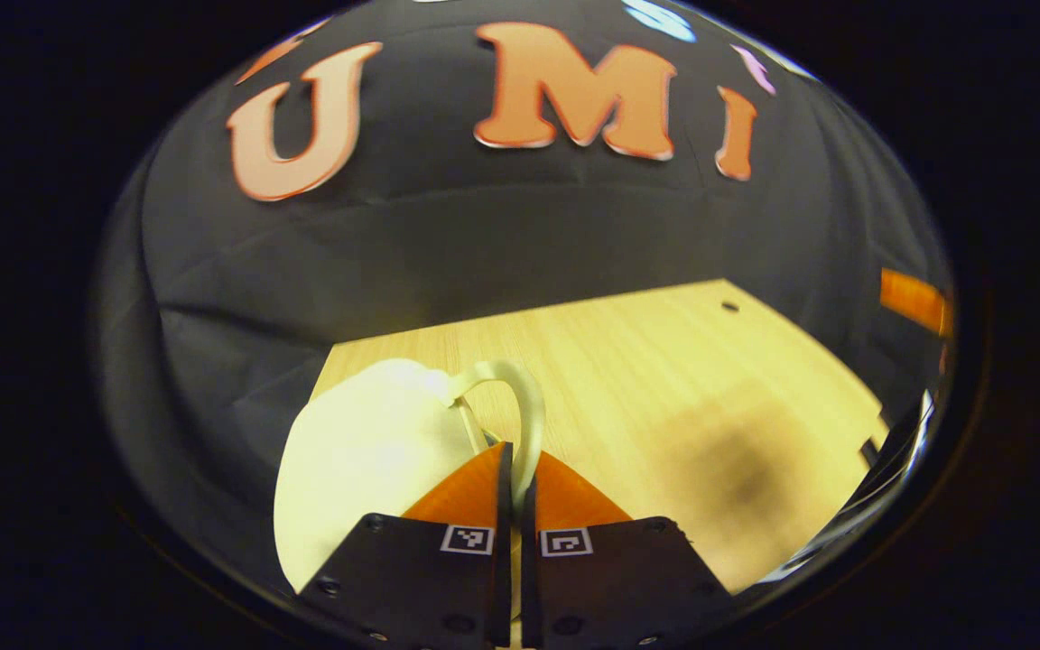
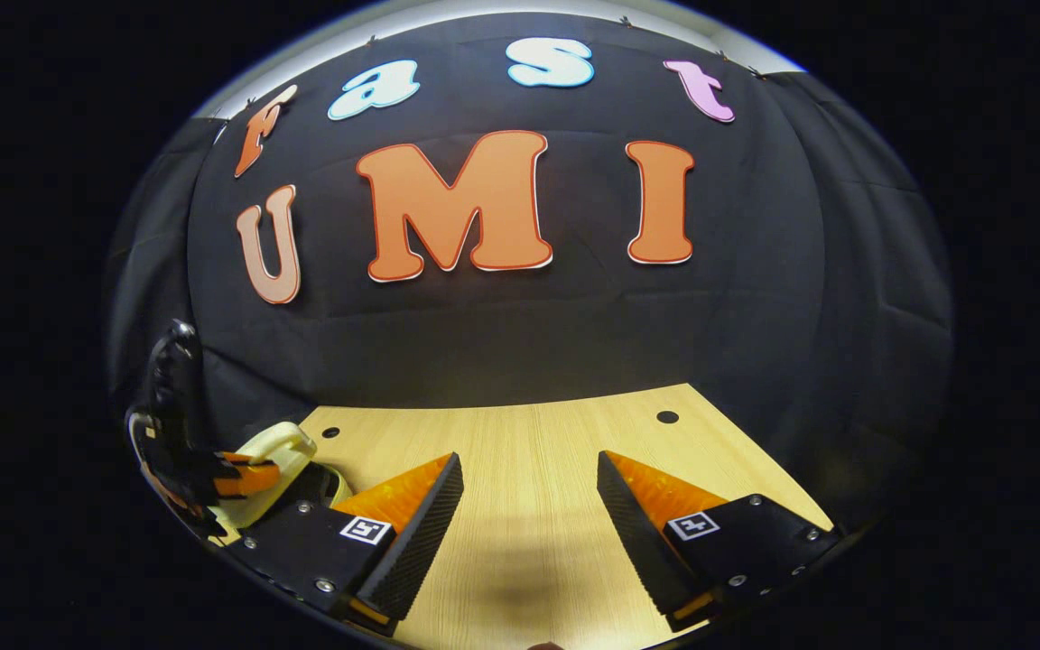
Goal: First open the suitcase, pack the skin care products into it, and then close the suitcase.
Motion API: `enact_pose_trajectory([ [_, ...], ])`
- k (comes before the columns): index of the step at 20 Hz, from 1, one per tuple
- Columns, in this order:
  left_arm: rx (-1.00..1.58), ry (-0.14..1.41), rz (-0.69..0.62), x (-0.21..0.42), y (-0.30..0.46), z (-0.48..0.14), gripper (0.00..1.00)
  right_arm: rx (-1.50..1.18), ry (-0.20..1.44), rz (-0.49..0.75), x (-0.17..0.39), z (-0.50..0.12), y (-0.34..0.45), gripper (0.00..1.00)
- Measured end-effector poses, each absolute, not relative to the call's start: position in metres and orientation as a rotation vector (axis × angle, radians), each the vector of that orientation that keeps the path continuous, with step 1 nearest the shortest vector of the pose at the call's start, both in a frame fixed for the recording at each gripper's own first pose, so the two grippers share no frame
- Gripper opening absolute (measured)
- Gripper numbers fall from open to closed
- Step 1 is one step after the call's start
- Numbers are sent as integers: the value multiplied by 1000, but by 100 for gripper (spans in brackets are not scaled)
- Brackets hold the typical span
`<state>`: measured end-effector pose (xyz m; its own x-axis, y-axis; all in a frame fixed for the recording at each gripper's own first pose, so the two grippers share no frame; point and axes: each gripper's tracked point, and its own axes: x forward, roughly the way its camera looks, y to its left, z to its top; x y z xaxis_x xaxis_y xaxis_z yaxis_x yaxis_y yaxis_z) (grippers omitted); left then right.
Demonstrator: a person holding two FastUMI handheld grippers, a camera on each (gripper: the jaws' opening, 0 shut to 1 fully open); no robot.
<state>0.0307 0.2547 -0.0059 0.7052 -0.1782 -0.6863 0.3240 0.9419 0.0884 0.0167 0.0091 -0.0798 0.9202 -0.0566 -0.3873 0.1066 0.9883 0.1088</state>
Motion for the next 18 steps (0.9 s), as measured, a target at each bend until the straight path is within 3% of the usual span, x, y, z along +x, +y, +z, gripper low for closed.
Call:
enact_pose_trajectory([
  [8, 504, 809, -257, 13, 216, -63, 8, 131, 413, -81, 12, -90, -18, 96],
  [10, 481, 773, -238, 8, 207, -64, 22, 120, 404, -86, 13, -91, -28, 96],
  [12, 420, 676, -225, 5, 193, -39, 41, 103, 389, -86, 12, -90, -35, 96],
  [13, 392, 625, -219, 5, 183, -23, 63, 91, 378, -77, 11, -88, -36, 96],
  [15, 307, 541, -208, 4, 158, 16, 84, 67, 356, -60, 11, -86, -37, 96],
  [18, 197, 396, -162, 12, 134, 83, 99, 34, 301, -29, 11, -77, -35, 96],
])
